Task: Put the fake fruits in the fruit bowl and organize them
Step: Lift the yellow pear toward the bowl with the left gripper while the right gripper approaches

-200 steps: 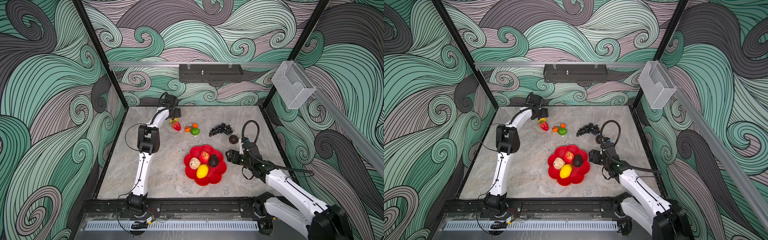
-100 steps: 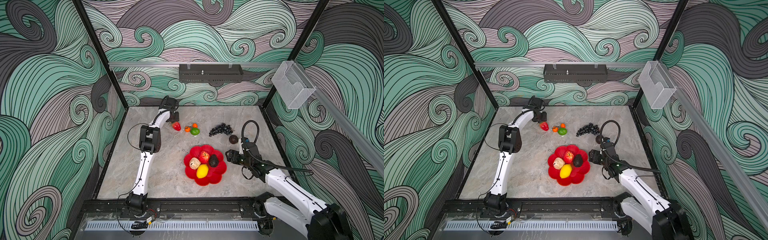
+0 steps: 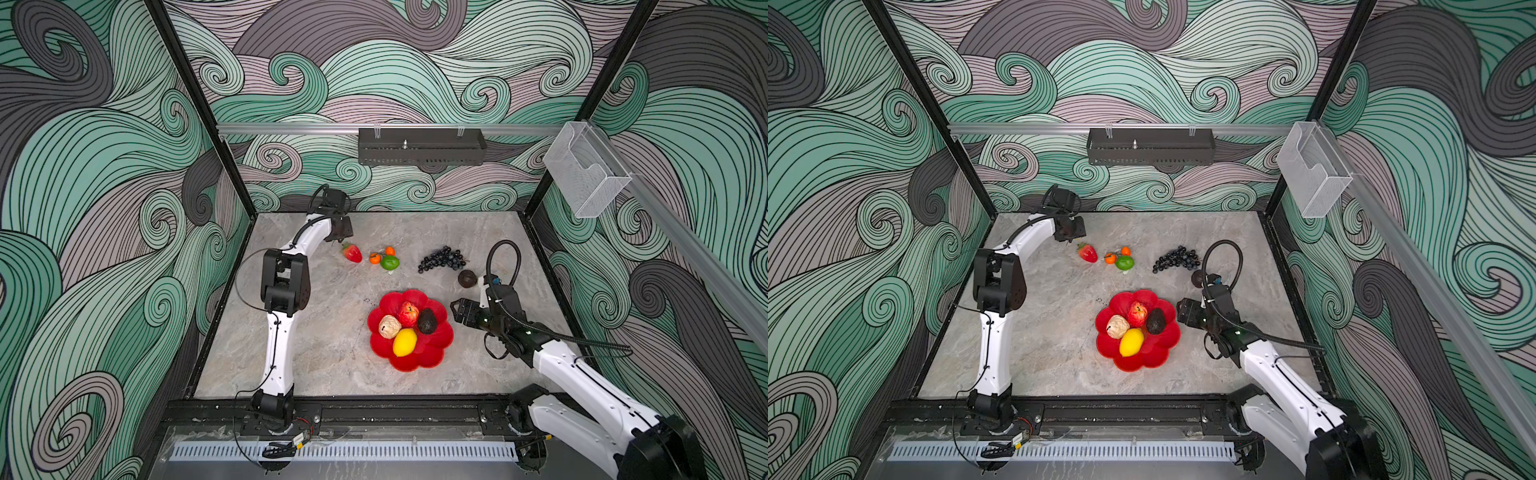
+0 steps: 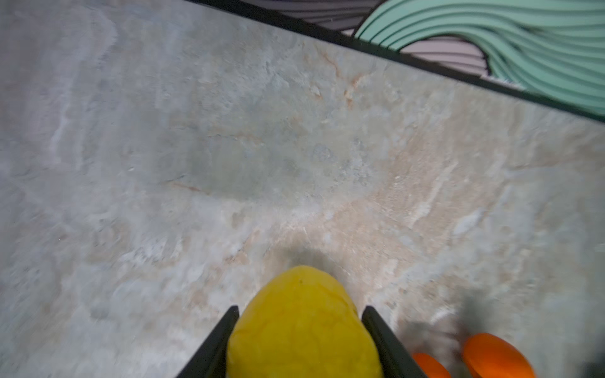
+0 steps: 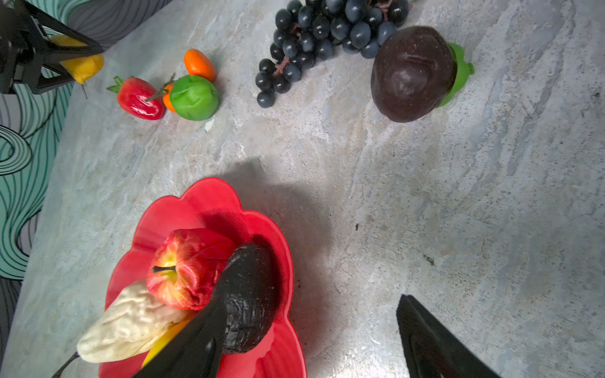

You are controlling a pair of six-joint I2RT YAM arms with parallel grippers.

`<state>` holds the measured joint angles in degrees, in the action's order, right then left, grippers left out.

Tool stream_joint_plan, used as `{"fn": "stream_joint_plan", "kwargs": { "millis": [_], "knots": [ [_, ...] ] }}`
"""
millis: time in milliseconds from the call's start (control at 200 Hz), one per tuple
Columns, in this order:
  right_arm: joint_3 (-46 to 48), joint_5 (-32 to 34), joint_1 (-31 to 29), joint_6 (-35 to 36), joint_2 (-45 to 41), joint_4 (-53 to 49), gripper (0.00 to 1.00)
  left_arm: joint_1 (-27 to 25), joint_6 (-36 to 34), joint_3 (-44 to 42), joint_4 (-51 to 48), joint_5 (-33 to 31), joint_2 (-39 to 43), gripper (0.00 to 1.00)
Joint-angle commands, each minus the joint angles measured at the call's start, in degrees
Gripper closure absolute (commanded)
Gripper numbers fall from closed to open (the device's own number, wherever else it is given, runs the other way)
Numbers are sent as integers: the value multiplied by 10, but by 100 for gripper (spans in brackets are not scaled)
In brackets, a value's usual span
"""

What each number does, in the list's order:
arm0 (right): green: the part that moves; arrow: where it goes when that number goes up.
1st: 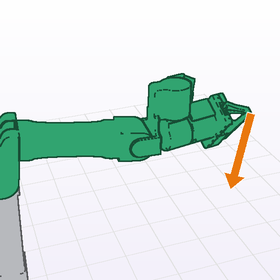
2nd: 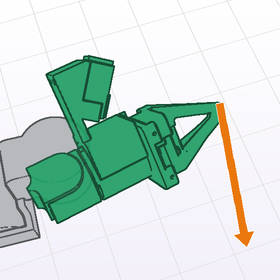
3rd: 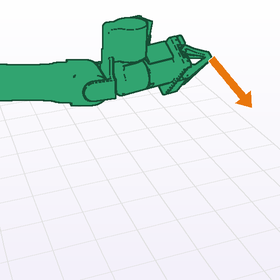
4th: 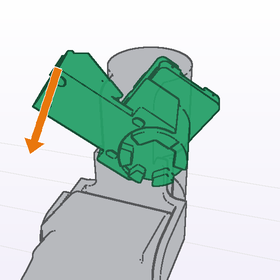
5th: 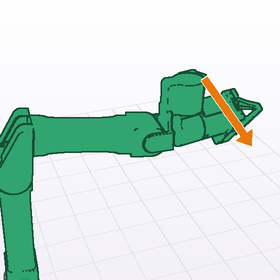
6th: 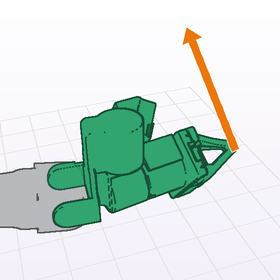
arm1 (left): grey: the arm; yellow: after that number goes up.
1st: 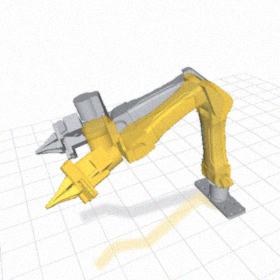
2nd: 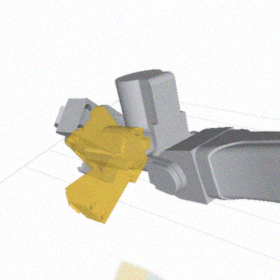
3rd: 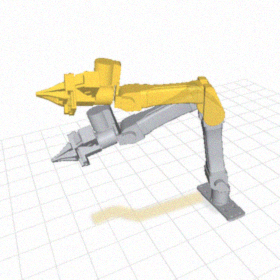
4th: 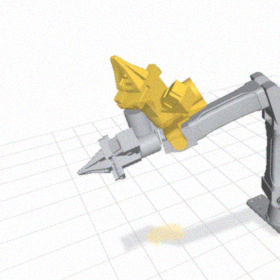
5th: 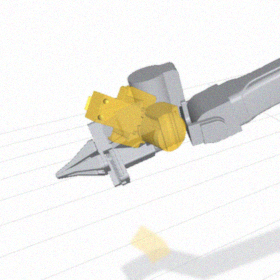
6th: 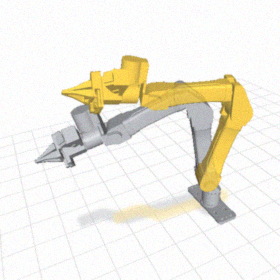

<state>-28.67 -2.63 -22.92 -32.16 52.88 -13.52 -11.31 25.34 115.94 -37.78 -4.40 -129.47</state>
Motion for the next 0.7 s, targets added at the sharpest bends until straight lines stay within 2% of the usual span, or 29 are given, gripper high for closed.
{"fn": "stream_joint_plan", "kwargs": {
  "millis": [0,110,225,330,500,695],
  "knots": [
    [3,-20,-3,-16,-20,1,18,16,86,-59,41,26,92,45],
    [9,-62,-3,-26,-32,21,20,31,173,-164,89,116,170,45],
    [19,-116,-6,-45,-34,67,21,34,283,-300,197,211,244,45],
    [24,-140,-18,-65,-28,110,21,28,372,-401,282,265,301,45],
    [37,-142,-69,-88,-16,199,22,2,479,-532,377,293,383,45],
    [40,-97,-135,-103,20,286,24,-65,595,-644,458,270,443,45]
  ]
}}
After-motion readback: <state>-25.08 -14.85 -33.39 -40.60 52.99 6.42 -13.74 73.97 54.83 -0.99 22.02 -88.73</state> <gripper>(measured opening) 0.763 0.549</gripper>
